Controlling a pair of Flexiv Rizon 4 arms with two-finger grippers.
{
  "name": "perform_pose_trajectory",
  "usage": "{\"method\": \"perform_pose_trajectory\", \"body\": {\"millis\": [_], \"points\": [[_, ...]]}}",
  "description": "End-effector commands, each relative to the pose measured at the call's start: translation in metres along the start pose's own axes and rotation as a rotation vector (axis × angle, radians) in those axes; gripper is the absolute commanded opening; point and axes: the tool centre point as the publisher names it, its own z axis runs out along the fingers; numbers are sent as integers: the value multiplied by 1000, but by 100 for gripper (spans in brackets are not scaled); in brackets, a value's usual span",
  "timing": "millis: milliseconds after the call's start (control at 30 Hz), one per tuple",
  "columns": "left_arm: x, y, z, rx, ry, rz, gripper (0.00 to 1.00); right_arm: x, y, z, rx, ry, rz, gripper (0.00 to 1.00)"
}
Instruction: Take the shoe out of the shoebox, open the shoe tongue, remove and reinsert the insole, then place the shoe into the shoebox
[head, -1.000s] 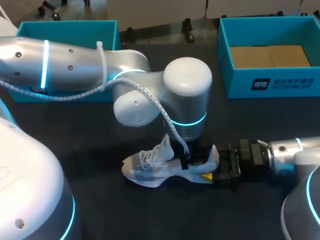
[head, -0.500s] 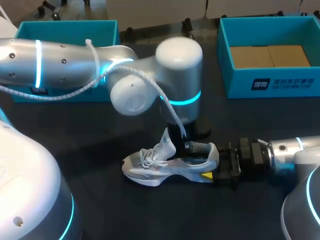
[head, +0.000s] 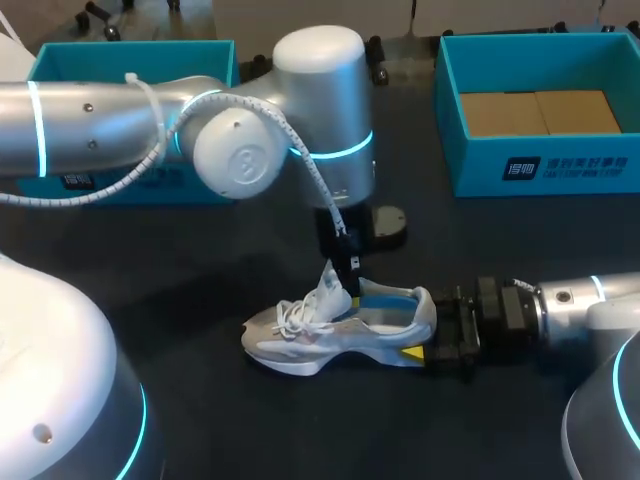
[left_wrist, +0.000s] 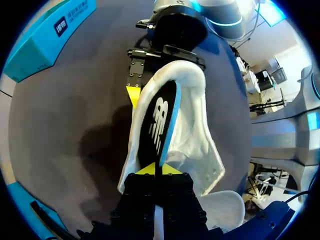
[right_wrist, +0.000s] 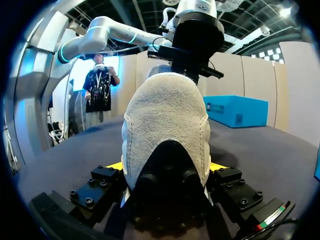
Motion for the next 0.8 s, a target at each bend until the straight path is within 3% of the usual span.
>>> {"method": "perform_pose_trajectory", "body": {"millis": [33,267,800], "points": [[5,7,-8,16,16,11,0,2,1,0,6,0,0,0],[12,9,-21,89,42,18,0,2,1,0,6,0,0,0],[11,4,-28,160,39,-44,0,2,1,0,6,0,0,0]]}}
